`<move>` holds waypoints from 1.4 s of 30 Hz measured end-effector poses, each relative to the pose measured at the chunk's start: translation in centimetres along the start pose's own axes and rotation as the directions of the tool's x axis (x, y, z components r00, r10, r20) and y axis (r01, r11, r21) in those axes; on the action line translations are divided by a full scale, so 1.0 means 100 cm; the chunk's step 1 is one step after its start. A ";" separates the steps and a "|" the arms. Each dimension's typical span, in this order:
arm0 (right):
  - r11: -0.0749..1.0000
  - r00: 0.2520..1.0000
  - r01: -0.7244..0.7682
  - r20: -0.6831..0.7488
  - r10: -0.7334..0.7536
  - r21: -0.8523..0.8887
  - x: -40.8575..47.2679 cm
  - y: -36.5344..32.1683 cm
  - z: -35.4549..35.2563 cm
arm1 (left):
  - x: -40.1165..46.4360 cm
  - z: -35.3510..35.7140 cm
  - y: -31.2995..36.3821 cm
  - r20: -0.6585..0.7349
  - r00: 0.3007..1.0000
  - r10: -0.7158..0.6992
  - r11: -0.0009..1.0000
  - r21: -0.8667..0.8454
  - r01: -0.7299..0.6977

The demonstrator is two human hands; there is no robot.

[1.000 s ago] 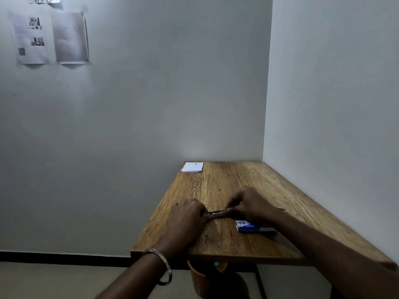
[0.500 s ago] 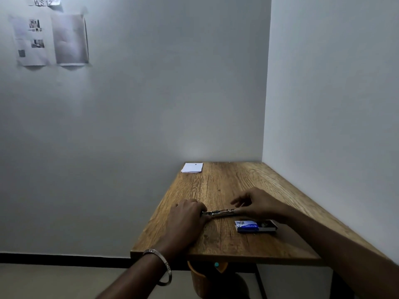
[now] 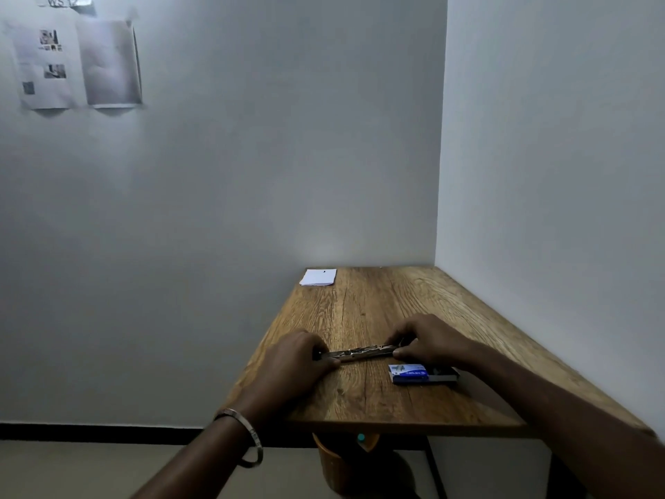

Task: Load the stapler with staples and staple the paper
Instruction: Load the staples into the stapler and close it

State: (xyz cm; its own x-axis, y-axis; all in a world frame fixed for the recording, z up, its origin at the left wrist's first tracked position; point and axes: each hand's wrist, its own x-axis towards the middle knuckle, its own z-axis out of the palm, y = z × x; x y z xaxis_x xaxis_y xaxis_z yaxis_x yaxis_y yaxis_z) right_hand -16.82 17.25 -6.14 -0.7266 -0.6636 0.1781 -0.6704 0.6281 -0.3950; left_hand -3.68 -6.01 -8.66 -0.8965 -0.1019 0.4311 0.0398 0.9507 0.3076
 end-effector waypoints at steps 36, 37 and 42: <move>0.999 0.997 -0.012 -0.080 0.009 -0.035 -0.005 -0.002 -0.001 | 0.026 -0.018 0.018 -0.258 0.965 -0.042 0.912 -0.406 -0.069; 0.999 0.997 -0.011 -0.080 0.008 -0.034 -0.005 -0.002 -0.001 | 0.030 -0.014 0.024 -0.263 0.964 -0.030 0.911 -0.404 -0.081; 0.999 0.996 -0.009 -0.091 0.005 -0.043 -0.005 -0.002 -0.001 | 0.044 0.005 0.051 -0.264 0.965 0.003 0.904 -0.412 -0.115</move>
State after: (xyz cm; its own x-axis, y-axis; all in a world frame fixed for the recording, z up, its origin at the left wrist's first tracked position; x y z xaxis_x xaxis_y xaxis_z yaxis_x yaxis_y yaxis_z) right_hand -16.32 17.43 -6.09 -0.7404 -0.6210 0.2574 -0.6700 0.6508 -0.3571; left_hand -7.64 -1.46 -5.64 -0.7484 -0.1729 0.6403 0.3213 0.7500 0.5781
